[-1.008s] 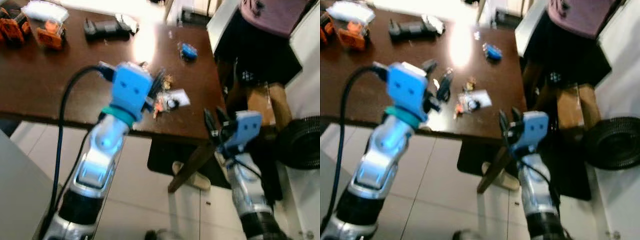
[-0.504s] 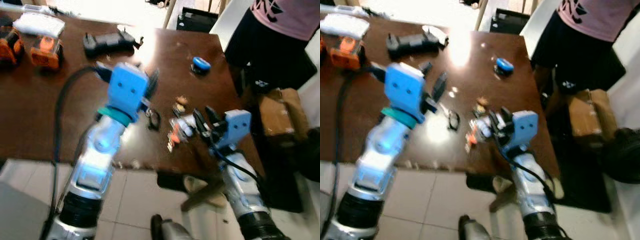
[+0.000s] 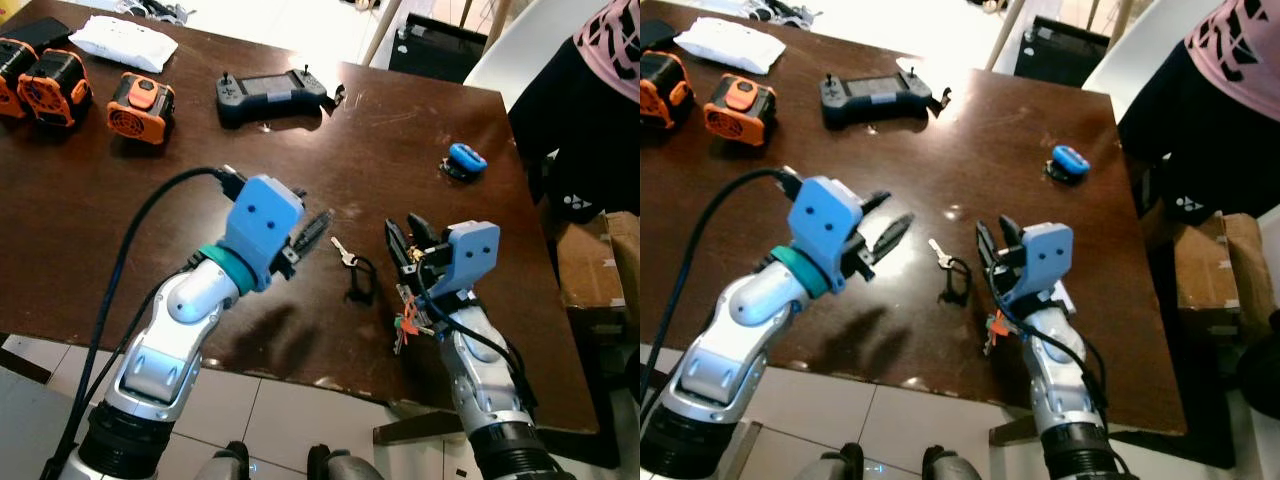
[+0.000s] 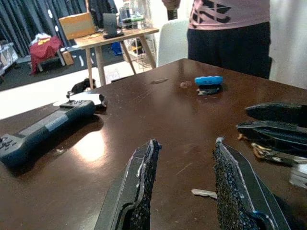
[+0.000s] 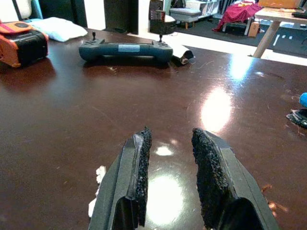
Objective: Hang keys on a hook
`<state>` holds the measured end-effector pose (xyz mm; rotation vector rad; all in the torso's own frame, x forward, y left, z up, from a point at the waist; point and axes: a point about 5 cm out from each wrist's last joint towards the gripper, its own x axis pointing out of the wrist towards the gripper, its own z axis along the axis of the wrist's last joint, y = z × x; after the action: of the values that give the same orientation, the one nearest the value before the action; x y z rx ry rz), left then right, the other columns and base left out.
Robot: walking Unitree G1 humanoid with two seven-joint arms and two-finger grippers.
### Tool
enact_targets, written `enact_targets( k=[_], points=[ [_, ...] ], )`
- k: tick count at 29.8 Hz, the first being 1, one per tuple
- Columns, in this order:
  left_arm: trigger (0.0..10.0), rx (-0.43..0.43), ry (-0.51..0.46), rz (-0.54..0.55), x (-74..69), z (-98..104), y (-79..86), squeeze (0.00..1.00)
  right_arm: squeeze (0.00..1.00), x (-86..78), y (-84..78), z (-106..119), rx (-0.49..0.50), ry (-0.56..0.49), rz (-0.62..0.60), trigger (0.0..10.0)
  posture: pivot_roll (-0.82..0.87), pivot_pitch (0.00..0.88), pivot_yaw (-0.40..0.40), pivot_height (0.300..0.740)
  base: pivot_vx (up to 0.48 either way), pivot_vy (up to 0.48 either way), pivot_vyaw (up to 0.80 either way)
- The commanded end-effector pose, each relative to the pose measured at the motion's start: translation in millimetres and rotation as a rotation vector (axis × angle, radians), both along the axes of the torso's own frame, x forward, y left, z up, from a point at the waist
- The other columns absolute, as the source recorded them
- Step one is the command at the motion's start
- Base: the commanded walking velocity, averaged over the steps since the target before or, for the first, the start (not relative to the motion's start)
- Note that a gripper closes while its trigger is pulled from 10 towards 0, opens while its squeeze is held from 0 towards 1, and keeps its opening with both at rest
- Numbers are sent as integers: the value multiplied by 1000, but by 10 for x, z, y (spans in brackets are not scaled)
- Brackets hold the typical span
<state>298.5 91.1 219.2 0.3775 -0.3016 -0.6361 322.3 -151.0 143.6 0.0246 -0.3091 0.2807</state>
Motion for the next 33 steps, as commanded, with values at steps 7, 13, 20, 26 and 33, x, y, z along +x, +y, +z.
enact_targets(
  k=[7, 13, 20, 26, 33],
  points=[
    [10000, 255, 4, 4, -9, -228, 61, 0, 0, -56, -83, -148, -15, 57, -22, 10000, -132, 140, -61, 740, 0, 0, 0],
    [10000, 323, 138, 125, 118, -474, 221, 0, 0, -66, -8, -211, -67, 79, 24, 10000, -133, 142, -59, 740, 0, 0, 0],
    [10000, 116, 272, 285, 237, -524, 401, 0, 0, 56, -250, -321, -36, 219, -53, 10000, -130, 146, -56, 740, 0, 0, 0],
    [10000, 57, 322, 347, 289, -571, 490, 0, 0, 161, -243, -329, -13, 276, 8, 10000, -134, 154, -50, 740, 0, 0, 0],
    [10000, 59, 338, 369, 292, -596, 561, 0, 0, 291, 68, -246, 80, 337, 265, 10000, -107, 162, -58, 740, 0, 0, 0]
  ],
)
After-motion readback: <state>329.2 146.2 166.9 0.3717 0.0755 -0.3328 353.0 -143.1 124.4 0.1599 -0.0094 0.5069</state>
